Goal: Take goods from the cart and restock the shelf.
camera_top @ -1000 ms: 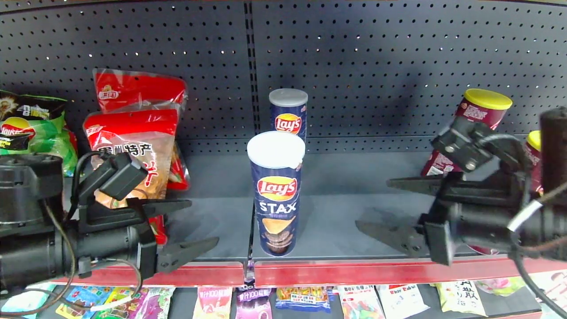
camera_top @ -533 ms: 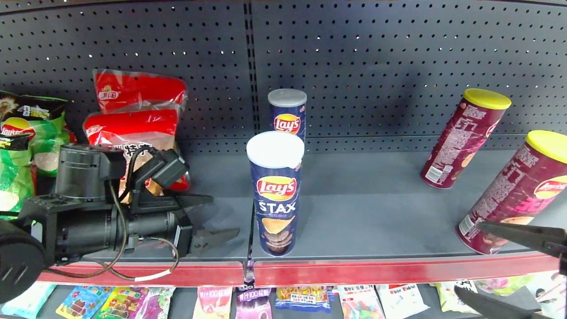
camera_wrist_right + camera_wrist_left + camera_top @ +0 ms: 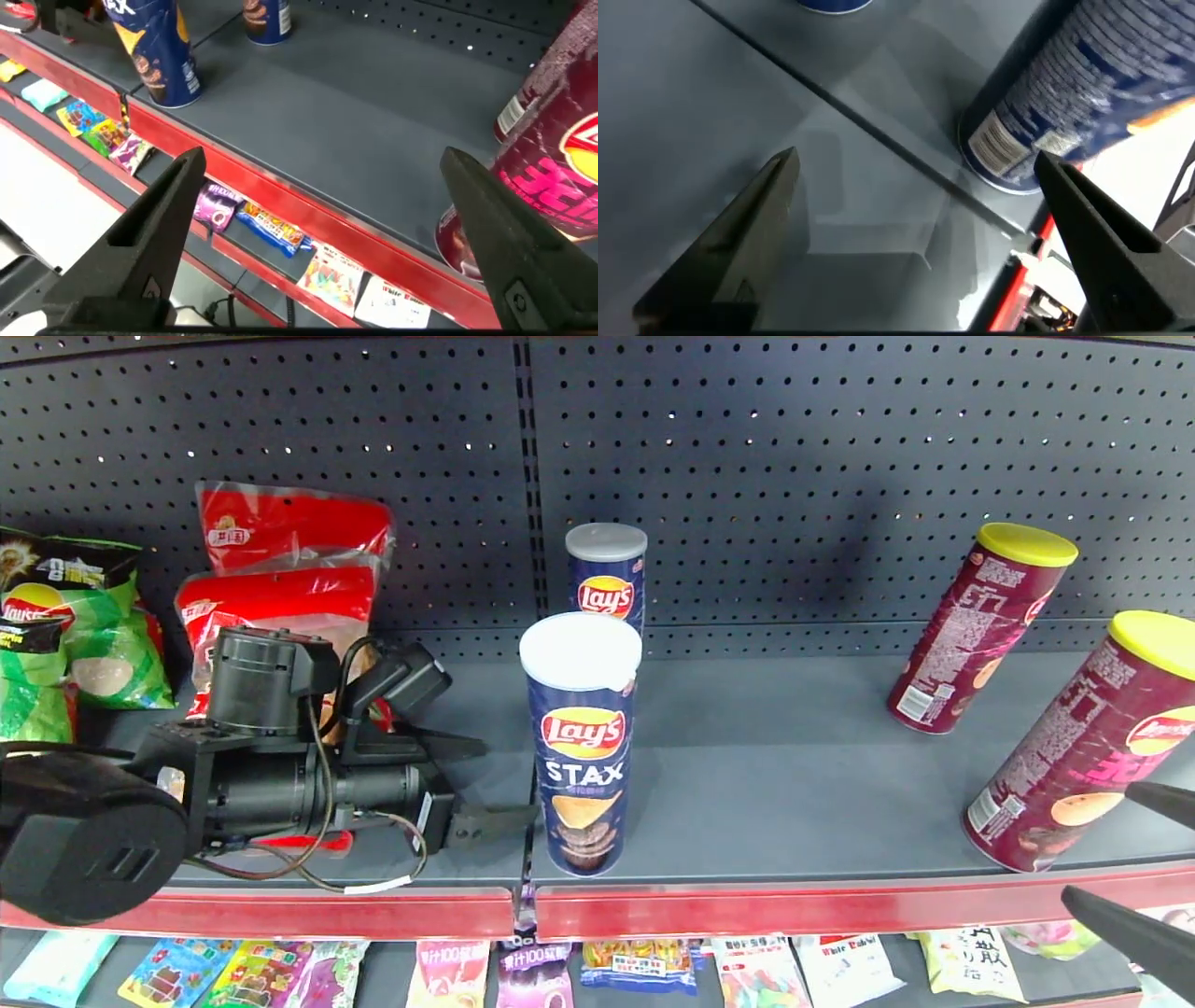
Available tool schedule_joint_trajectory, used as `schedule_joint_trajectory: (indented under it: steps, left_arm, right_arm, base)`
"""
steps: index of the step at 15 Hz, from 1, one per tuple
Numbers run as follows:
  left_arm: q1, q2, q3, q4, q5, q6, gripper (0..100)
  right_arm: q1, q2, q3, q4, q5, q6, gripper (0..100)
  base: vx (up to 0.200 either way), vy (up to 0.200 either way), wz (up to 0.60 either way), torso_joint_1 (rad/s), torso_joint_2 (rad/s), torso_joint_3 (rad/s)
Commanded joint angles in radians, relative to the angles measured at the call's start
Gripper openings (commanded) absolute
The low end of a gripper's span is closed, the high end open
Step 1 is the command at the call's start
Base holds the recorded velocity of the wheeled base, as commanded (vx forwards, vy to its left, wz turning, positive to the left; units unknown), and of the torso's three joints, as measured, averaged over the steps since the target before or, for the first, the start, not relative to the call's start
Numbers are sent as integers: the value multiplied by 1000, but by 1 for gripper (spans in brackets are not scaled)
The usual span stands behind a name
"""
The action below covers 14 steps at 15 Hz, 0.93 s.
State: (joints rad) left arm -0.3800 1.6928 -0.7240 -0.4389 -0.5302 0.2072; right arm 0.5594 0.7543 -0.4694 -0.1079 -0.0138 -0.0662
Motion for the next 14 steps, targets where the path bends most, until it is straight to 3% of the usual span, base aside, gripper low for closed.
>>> schedule_joint_trajectory:
  steps: [1, 14]
  left_arm:
    - [-2, 19, -9, 0, -1, 0, 100]
    - [-27, 59, -58, 0, -1, 0, 100]
  right_arm:
    - [-1, 0, 0, -1, 0, 0, 100]
    - [-15, 2, 3, -1, 0, 9, 100]
  base:
    - [0, 0, 0, 0, 0, 0]
    - [0, 0, 0, 0, 0, 0]
